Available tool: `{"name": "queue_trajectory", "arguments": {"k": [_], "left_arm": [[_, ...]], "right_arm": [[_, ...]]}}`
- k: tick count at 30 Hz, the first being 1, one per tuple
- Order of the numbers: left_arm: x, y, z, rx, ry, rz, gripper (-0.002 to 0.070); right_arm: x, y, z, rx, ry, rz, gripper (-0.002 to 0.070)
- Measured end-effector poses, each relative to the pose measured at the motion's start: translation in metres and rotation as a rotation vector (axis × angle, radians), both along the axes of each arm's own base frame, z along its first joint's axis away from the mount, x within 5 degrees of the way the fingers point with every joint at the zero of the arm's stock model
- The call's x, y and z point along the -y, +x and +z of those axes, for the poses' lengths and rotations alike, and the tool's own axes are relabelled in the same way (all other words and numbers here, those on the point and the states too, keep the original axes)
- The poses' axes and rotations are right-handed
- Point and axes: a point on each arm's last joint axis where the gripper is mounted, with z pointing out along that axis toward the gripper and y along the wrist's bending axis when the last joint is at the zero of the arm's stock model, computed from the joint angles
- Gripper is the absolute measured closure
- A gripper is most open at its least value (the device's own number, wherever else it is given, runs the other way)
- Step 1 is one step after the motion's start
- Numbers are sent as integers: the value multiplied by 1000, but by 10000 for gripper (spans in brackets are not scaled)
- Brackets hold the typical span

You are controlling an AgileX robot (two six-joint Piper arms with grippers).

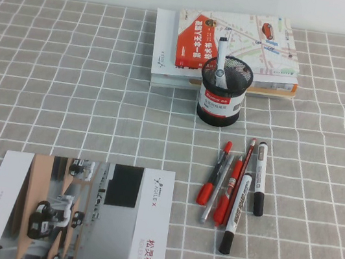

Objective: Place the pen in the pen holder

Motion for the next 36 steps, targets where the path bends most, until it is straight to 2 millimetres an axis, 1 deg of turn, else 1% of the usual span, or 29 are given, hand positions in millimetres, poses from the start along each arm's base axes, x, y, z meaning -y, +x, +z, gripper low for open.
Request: {"name": "queue_trajectory", "arguments": {"k": [3,6,9,12,15,18,23,26,31,36], "left_arm": [[0,0,0,0,0,0,678],[0,0,0,0,0,0,678],[0,0,0,0,0,0,678],[0,0,0,0,0,0,678],[0,0,0,0,0,0,678],[0,0,0,0,0,0,678],[0,0,0,0,0,0,678],[0,0,0,0,0,0,678],[0,0,0,0,0,0,678],[0,0,0,0,0,0,678]], "right_arm": [[16,-20,-3,51,18,-62,688],[32,-41,-13,102,41,-141,688],[44,-55,-26,148,59,-209,688],[49,-64,-39,170,71,-242,688],[54,-68,-47,174,80,-272,688],[55,-68,-55,158,80,-280,688],[49,-65,-86,40,159,-241,689],[46,-65,-98,-17,210,-210,688],[44,-65,-105,-51,170,-196,688],[50,-69,-111,-84,152,-284,689]]}}
